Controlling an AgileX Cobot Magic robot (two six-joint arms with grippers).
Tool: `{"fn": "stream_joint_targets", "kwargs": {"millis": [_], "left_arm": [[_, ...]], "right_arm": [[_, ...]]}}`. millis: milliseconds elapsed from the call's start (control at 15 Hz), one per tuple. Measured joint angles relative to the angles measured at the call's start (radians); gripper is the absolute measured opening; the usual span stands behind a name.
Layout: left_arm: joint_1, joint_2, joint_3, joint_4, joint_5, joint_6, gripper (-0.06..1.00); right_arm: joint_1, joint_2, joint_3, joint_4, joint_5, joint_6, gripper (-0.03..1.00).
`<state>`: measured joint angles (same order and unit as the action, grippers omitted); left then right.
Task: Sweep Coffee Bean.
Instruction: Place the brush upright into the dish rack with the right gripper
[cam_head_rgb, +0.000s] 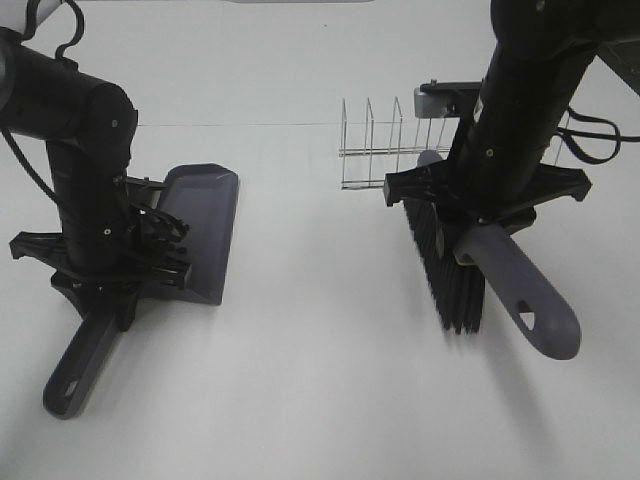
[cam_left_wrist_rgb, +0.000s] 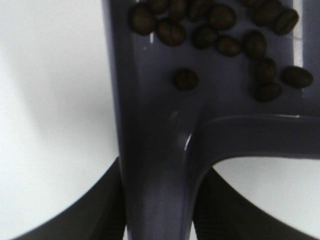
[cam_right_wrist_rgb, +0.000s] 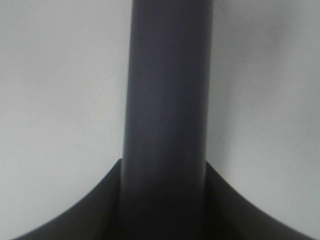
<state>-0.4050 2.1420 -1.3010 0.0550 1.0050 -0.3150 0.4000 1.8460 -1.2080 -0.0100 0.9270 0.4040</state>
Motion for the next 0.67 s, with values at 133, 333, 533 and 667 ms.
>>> {"fn": "stream_joint_targets", "kwargs": {"millis": [133, 333, 533, 667], "left_arm": [[0.012, 0.0, 0.0, -0.034, -0.002, 0.004, 0.33], [0.021, 0.0, 0.0, -0.075, -0.004, 0.011, 0.33], [0.021, 0.0, 0.0, -0.076, -0.004, 0.016, 0.33], [0.021, 0.0, 0.0, -0.075, -0.005, 0.018, 0.33]], "right_arm": [[0.0, 0.066, -0.03, 0.01, 0.0, -0.013, 0.28], [0.0, 0.154, -0.133, 0.01, 0.001, -0.026, 0.28], [0.0, 0.204, -0.219, -0.044, 0.044, -0.021, 0.28], [0.0, 0.216, -0.262, -0.102, 0.092, -0.001, 0.28]]}}
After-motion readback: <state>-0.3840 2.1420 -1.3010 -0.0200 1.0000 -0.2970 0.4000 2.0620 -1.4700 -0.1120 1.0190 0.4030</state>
